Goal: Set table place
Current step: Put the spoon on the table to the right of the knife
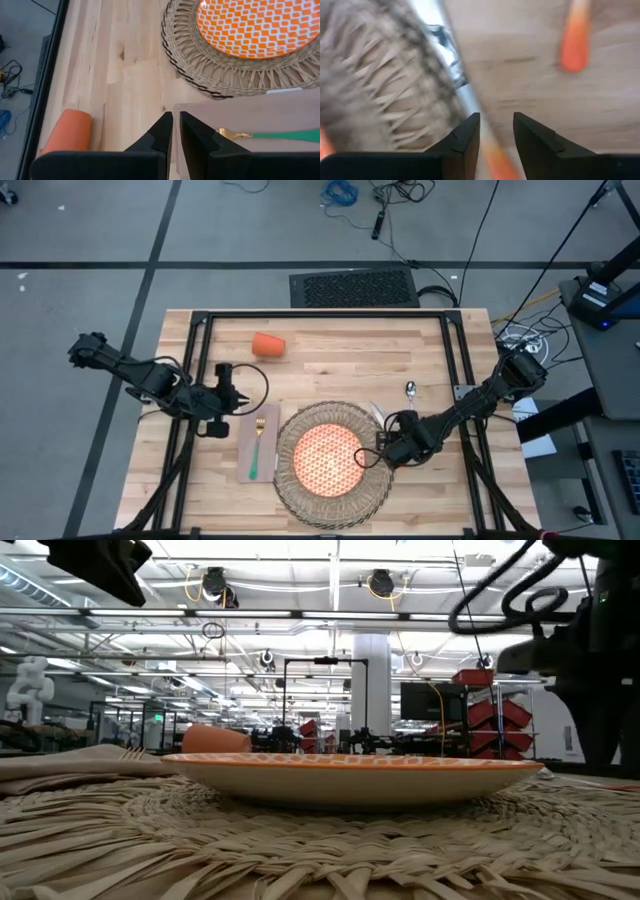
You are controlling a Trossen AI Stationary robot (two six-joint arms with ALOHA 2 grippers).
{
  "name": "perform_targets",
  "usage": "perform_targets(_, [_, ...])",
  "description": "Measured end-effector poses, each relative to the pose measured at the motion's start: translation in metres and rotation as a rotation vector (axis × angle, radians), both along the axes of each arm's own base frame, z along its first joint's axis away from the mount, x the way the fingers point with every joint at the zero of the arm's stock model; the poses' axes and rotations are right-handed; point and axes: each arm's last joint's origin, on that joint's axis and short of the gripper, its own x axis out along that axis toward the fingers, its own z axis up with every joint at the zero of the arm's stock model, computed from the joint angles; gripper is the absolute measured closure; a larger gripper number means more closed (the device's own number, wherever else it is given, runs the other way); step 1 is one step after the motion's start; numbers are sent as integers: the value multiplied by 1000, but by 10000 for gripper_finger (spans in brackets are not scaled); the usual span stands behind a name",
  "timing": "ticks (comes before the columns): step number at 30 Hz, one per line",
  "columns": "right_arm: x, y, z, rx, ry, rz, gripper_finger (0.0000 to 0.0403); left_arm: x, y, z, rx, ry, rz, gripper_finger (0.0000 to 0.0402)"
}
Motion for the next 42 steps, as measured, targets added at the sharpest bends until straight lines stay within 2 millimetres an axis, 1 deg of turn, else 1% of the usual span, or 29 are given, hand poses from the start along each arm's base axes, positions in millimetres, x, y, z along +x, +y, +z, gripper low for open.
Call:
perform_targets(7, [-13, -10, 1, -85, 143, -5, 299, 1, -1, 1, -9, -13, -3, 379])
perform_targets(12, [-15, -24, 3, -147, 218, 10, 298, 2, -1, 2, -15, -23, -4, 379])
perform_targets(14, [-11, -32, 3, -155, 227, 26, 297, 3, -1, 2, -17, -29, -5, 379])
perform_targets(18, [-6, -54, 0, -156, 260, 53, 297, 6, -3, 5, -22, -69, -24, 379])
perform_targets(24, [-9, -86, -13, -137, 325, 59, 297, 8, -4, 6, -26, -84, -48, 379])
perform_targets(31, [-12, -110, -28, -79, 300, 69, 298, 7, -4, 6, -9, -75, -62, 379])
perform_targets(34, [-14, -116, -30, -50, 302, 66, 302, 7, -4, 6, -2, -73, -68, 379])
perform_targets(36, [-14, -116, -30, -45, 298, 67, 314, 7, -4, 6, 1, -72, -71, 379])
perform_targets(38, [-13, -114, -31, -45, 289, 66, 331, 7, -4, 6, 11, -69, -80, 379])
perform_targets(42, [-13, -105, -32, -66, 267, 46, 374, 7, -4, 6, 21, -66, -90, 379])
